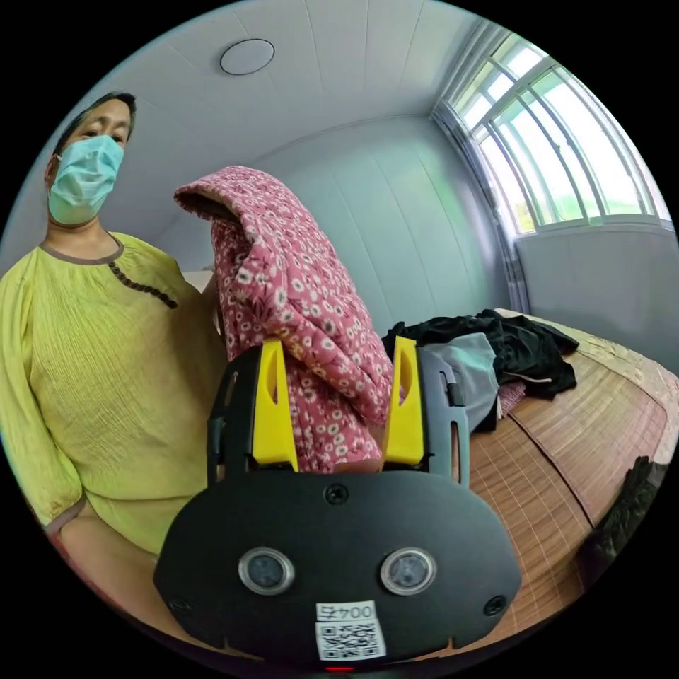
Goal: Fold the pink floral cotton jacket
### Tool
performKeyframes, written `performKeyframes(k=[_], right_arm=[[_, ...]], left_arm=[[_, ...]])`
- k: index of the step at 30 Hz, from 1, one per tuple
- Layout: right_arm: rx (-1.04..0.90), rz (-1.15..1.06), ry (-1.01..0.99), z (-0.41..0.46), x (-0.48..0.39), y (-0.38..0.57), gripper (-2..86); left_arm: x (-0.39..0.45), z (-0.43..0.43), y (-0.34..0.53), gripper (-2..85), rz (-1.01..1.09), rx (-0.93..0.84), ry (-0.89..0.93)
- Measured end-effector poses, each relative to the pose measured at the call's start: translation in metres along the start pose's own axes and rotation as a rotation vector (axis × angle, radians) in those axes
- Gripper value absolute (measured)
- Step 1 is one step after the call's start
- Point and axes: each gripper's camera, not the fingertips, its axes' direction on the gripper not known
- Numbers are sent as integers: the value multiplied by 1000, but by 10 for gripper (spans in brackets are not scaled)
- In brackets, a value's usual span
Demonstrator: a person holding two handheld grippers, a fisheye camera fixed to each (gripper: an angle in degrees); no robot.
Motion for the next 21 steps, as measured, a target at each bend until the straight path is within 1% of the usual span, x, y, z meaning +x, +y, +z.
performKeyframes(k=[2,3,5,6,8,10,12,14,17,21], right_arm=[[34,1,-119,6,12,-2,131],[38,13,-145,8,16,-1,115],[57,61,-146,13,31,2,58],[82,74,-129,11,34,3,55],[190,160,-25,-8,44,0,47],[231,234,42,-29,50,-12,42],[259,259,112,-52,46,-30,41],[285,234,270,-81,26,-59,40],[312,164,444,-112,-15,-93,40],[265,78,631,-127,-69,-116,39]], left_arm=[[-4,4,-1,57,9,-6,6],[-7,6,-2,57,16,-9,5],[-13,9,-2,58,24,-20,2],[-18,11,-3,58,32,-34,-9],[-27,14,-3,58,41,-66,-49],[-39,18,-4,57,43,-105,-101],[-57,25,-3,55,51,-149,-158],[-72,31,-1,53,39,-165,-182],[-97,42,11,46,19,-168,-212],[-131,55,38,20,-26,-89,-193]])
